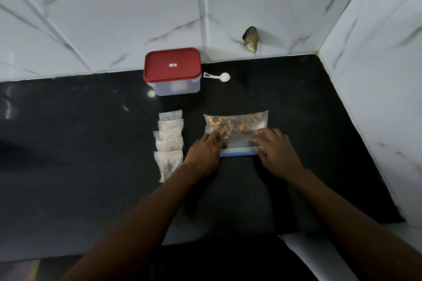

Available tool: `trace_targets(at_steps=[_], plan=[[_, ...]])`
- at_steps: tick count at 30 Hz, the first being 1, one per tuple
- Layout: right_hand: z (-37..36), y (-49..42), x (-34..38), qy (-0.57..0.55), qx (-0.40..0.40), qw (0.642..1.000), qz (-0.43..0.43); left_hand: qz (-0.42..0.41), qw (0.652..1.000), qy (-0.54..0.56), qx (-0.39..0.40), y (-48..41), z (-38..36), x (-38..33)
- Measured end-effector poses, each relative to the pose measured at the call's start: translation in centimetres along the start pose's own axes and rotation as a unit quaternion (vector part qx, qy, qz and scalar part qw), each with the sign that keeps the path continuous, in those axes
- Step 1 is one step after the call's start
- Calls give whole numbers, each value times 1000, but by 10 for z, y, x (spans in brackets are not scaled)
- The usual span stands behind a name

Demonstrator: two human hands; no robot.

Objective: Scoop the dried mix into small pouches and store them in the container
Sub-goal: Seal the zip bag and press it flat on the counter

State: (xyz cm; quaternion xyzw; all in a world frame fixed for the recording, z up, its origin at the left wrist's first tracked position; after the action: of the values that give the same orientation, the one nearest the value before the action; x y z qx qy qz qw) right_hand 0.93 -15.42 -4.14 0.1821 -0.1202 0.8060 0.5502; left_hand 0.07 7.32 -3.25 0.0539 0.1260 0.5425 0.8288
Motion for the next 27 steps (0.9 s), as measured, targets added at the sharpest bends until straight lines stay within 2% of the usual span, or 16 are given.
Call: trace_targets(at_steps=[7, 13, 18, 21, 27], plan=[[-11, 2, 0, -1, -16, 1000, -7, 11, 1000, 9, -12, 3, -1, 0], [-4, -4, 5, 22, 0, 999, -37, 41, 999, -5, -23, -2, 4, 3], [-4, -6, 2, 16, -5, 1000, -25, -8, 997, -60, -56, -4, 6, 1], [-8, -5, 0, 16, -8, 1000, -21, -34, 995, -51, -77, -4, 6, 1], [-1, 7, 4, 14, -47, 999, 8, -46, 997, -17, -61, 3, 2, 6]])
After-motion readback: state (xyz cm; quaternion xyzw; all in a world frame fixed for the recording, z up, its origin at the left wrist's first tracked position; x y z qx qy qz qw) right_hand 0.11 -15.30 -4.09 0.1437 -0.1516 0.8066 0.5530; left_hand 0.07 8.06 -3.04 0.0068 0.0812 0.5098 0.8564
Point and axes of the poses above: each hand's wrist, its own y-axis away from the middle knuckle, its own z-axis out of the back of the hand, x = y × z, the point moved 4 cm from there along -y, towards the middle knuckle, and after that the axes turned 9 degrees about -y, right-handed, at the moved point
